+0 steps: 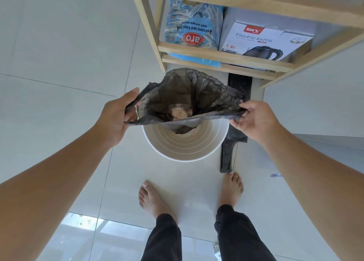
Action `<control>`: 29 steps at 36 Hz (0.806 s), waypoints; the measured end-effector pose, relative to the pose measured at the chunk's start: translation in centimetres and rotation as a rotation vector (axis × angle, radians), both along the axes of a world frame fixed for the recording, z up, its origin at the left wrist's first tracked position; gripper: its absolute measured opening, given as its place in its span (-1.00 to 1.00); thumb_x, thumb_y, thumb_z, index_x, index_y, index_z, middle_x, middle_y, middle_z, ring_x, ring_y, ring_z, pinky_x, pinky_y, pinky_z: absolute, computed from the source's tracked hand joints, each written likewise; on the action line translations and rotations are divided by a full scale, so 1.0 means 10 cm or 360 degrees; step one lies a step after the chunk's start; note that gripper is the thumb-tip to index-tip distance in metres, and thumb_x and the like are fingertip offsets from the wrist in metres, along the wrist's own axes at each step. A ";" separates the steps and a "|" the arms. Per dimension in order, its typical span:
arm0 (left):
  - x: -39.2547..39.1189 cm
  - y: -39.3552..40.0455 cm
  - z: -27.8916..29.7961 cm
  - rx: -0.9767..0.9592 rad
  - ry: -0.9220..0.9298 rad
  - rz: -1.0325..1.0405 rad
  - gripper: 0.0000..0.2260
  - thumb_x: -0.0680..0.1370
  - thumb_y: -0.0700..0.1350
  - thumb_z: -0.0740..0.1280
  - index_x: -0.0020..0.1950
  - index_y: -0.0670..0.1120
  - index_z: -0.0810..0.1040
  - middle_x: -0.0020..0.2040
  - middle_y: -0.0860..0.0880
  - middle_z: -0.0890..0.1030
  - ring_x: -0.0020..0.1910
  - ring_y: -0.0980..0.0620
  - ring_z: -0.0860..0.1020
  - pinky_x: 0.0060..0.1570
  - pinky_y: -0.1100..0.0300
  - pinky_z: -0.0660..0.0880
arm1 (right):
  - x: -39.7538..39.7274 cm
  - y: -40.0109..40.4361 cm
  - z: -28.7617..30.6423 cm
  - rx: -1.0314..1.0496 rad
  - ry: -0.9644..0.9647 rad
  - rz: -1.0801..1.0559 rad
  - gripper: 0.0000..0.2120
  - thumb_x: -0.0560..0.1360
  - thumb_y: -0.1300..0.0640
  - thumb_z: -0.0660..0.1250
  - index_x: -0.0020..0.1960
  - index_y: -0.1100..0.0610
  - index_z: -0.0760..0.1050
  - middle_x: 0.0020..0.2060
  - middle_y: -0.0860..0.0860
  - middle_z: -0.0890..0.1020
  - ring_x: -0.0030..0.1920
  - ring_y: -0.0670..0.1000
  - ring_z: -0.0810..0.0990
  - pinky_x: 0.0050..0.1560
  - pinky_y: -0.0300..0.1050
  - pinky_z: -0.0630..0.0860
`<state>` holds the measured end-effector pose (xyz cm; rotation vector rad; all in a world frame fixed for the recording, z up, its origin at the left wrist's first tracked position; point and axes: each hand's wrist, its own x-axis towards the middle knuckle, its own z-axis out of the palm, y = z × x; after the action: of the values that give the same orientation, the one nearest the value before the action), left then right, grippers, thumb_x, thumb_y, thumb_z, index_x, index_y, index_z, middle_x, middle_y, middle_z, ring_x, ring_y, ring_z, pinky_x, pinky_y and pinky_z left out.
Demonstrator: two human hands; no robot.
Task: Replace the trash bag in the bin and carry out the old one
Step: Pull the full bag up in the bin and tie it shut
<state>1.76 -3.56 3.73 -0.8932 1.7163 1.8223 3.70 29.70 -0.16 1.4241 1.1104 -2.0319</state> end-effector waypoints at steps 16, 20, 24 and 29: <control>-0.04 -0.12 0.31 0.0148 0.0041 0.0616 -0.72 0.56 0.10 0.35 -0.29 0.03 0.46 -0.21 0.07 0.57 -0.03 0.04 0.57 0.17 0.08 0.46 | -0.35 0.12 0.78 0.0669 0.0398 0.0036 -0.94 0.50 0.17 0.34 -0.13 0.06 0.56 -0.17 -0.11 0.64 -0.03 -0.14 0.58 0.31 -0.08 0.44; -0.12 0.09 0.49 0.0079 0.0269 0.0610 -0.91 0.51 -0.04 0.42 -0.12 -0.04 0.64 -0.21 0.10 0.53 0.01 0.10 0.54 0.35 0.14 0.38 | -0.42 -0.04 1.05 0.0464 0.0801 -0.0027 -0.82 0.51 0.30 0.23 -0.08 0.11 0.59 -0.17 -0.06 0.68 -0.17 -0.18 0.62 -0.05 -0.32 0.48; -0.32 0.33 0.61 -0.0031 0.0482 0.0434 -0.74 0.52 -0.17 0.41 -0.35 -0.08 0.47 -0.09 -0.06 0.73 0.17 -0.04 0.63 0.39 0.06 0.38 | -0.61 -0.20 1.22 0.0230 0.0965 -0.0118 -0.59 0.57 0.24 0.15 -0.40 0.06 0.55 -0.24 0.08 0.68 0.08 0.14 0.64 0.21 -0.06 0.50; -0.55 0.50 0.61 0.0150 0.0383 0.0435 -0.77 0.66 -0.10 0.20 -0.06 -0.16 0.58 -0.37 -0.03 0.58 -0.23 -0.12 0.65 -0.02 0.07 0.57 | -0.81 -0.36 1.13 0.0077 0.0903 -0.0219 -0.72 0.63 0.05 0.12 -0.23 0.12 0.35 -0.50 0.05 0.45 -0.47 0.11 0.58 -0.19 0.04 0.55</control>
<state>-3.70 1.41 9.81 -0.9391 1.6969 2.2507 -4.44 26.13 11.13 0.9819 1.3088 -2.6169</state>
